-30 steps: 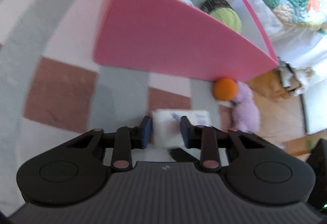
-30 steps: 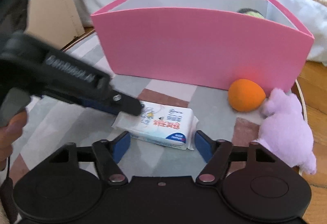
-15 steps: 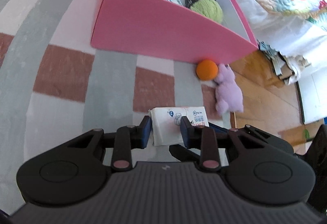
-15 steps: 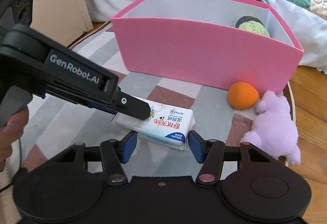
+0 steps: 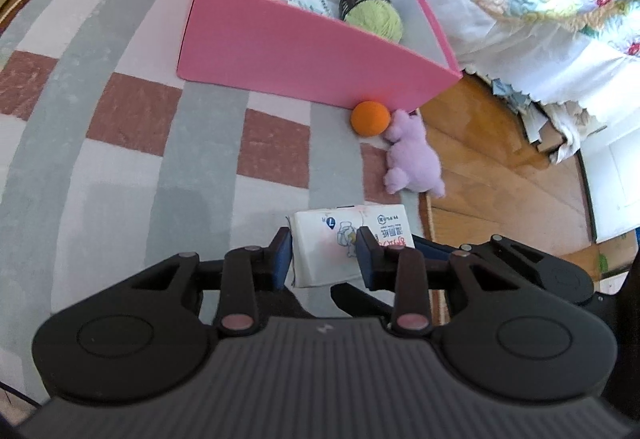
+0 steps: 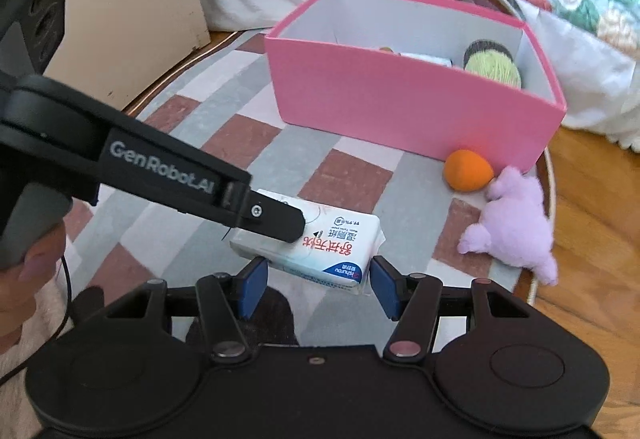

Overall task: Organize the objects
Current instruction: 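Carry the tissue pack with the left tool into the pink box and release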

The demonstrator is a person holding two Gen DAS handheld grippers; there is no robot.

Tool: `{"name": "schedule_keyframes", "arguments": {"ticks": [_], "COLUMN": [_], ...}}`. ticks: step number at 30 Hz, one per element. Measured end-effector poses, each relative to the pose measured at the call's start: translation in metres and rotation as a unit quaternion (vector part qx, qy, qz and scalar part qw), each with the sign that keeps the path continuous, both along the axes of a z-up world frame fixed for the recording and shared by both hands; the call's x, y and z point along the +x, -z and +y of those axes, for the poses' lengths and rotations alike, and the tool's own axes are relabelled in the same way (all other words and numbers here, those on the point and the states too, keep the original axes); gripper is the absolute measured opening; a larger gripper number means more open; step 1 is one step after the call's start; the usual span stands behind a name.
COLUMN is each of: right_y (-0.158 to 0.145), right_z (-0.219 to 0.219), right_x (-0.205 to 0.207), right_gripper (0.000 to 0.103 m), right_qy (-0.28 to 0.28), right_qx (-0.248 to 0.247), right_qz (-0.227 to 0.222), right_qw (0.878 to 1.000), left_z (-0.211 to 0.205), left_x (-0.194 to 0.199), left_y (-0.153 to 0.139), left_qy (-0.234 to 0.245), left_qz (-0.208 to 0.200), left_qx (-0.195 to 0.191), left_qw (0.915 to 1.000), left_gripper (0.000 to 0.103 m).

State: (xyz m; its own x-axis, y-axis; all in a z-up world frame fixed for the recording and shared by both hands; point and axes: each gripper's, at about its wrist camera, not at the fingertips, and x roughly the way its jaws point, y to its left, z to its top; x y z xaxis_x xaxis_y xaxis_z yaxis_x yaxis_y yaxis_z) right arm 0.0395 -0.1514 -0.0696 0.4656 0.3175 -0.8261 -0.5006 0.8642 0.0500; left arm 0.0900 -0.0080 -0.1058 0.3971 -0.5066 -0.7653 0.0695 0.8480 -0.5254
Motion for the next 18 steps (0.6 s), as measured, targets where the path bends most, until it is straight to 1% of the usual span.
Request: {"name": "schedule_keyframes", "arguments": {"ticks": [5,9,14,16,18], "right_y": [-0.026,-0.051,-0.083,-0.096,-0.107], "right_z": [-0.002,-0.002,0.002,0.004,0.004], "right_x": [-0.010,-0.011,-0.002,0.006,0.019], "right_gripper": [0.063,0.064,0.067,0.068,0.070], "right_qy": [-0.009,-0.016,-0.025,-0.029,-0.031], "right_qx": [-0.010,-0.015,-0.025,-0.027,-0.021], "right_qz": [-0.024,-0.056,-0.102,-0.117,-0.125], "right_qw": [1.000,0.998,0.994,0.992,0.991], "left_z": [0.003,0.005,0.007,0.005,0.004], "left_x": [-0.004,0.001,0.018,0.028,0.037], "left_y": [-0.028,-0.056,-0.094,-0.109,-0.120], "left_qy": [-0.003,-0.006,0.008,0.011,0.009], "left_qz": [-0.016,-0.034,-0.067,-0.085,-0.098], "left_qx": [-0.011,-0.021,-0.027,-0.017,-0.015], "left_qw": [0.9998,0.9992,0.9974,0.9962,0.9950], "left_gripper": [0.032,0.032,0.032,0.032,0.032]}}
